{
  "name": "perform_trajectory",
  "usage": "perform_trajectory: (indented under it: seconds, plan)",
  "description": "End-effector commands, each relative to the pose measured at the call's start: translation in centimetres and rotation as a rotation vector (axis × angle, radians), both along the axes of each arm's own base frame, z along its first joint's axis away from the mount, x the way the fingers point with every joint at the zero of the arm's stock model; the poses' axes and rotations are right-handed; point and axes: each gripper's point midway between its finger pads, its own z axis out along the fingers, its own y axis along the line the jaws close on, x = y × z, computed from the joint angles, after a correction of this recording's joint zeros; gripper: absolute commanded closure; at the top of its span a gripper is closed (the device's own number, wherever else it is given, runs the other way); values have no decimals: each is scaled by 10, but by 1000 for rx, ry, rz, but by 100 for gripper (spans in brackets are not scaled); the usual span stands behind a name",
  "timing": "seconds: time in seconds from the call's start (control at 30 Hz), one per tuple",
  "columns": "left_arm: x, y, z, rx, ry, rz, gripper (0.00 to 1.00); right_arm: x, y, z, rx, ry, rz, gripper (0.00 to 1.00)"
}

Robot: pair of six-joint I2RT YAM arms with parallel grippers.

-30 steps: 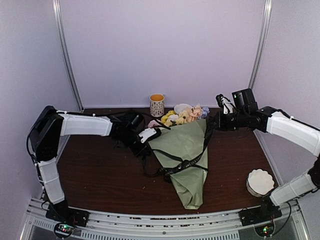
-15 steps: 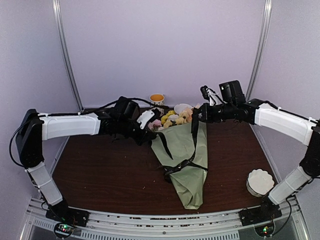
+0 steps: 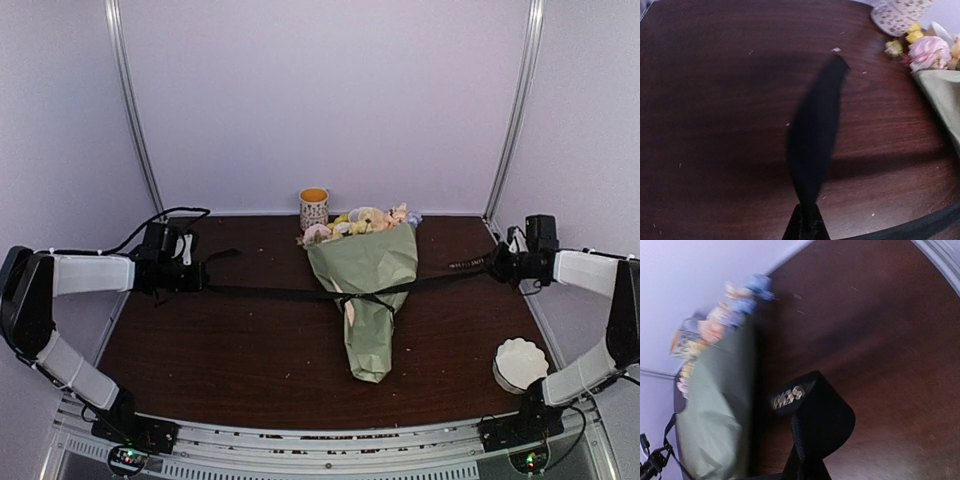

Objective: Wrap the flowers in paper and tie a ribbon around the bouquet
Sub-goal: Tie the ribbon around the folded bouquet.

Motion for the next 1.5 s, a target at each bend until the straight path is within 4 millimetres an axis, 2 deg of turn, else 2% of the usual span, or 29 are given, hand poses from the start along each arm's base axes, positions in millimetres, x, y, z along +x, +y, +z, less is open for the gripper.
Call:
perform_trajectory:
  seconds: [0.0,0.07,0.17,0.37,0.57,0.73,0.93,1.2,1.47]
  plan:
    - [-8,49,-18,-66,20,219,100,-39,-39,-57,72,89,-126,100]
    - [-11,71,-28,-88,36,296,100,-53,-60,-73,81,103,-191,100]
    - [-13,96,-38,-120,49,370,100,-68,-91,-83,65,119,-273,100]
    - [-22,139,-49,-165,57,487,100,-82,-129,-86,36,134,-374,100]
    - [-32,166,-46,-163,43,558,100,-91,-155,-93,73,124,-481,100]
    - [-38,183,-30,-134,-13,621,100,-105,-180,-98,94,118,-592,100]
    - [-48,205,-23,-137,-45,711,100,-111,-193,-94,75,108,-638,100]
    - [-56,225,-17,-170,-71,783,100,-119,-203,-94,77,99,-689,100]
    - [-58,232,-14,-175,-79,805,100,-120,-204,-93,62,90,-684,100]
